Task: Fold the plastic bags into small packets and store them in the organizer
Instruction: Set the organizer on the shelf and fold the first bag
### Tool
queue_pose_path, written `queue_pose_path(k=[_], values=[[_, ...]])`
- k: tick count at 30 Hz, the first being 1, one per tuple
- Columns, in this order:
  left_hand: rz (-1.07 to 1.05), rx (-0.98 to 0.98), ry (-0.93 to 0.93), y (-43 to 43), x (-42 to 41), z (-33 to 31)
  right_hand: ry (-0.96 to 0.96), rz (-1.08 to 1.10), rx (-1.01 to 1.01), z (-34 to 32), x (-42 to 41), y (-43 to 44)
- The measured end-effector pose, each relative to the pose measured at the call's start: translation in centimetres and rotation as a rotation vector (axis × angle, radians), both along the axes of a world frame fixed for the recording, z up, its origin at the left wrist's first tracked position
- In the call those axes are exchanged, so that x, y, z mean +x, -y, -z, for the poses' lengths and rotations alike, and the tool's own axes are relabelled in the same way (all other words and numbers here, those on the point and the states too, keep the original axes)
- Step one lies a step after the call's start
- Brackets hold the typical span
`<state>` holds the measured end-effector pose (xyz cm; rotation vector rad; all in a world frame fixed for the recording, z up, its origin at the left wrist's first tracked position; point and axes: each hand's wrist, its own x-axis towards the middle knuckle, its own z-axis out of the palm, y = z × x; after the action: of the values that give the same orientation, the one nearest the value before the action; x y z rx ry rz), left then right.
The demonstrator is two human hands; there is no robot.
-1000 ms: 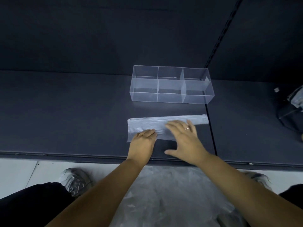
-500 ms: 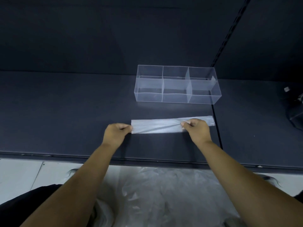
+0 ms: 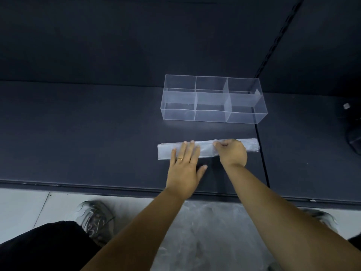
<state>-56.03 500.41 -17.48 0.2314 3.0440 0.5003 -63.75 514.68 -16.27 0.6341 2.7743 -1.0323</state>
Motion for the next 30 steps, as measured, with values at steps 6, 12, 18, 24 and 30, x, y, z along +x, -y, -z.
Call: queue_pose_path(k=[6,12,18,24,30], values=[[-0.012,-0.223,0.107,0.4,0.0,2.6,-0.134,-0.019,0.142,0.0,0.1,-2.6],[-0.014,-0.251,0.124,0.6,0.0,2.5,-0.058,-0.39,0.33,-1.0,-2.1,-9.4],[-0.012,-0.254,0.16,0.7,-0.1,2.1,0.048,-0.594,0.338,-1.9,-3.9,-11.0],[0.069,-0.283,0.166,2.0,-0.5,1.8,0.157,-0.565,0.029,-2.9,-3.5,-11.8],[0.251,-0.244,0.092,3.8,-0.3,0.4,0.442,-0.369,-0.402,-4.4,0.3,-13.6]])
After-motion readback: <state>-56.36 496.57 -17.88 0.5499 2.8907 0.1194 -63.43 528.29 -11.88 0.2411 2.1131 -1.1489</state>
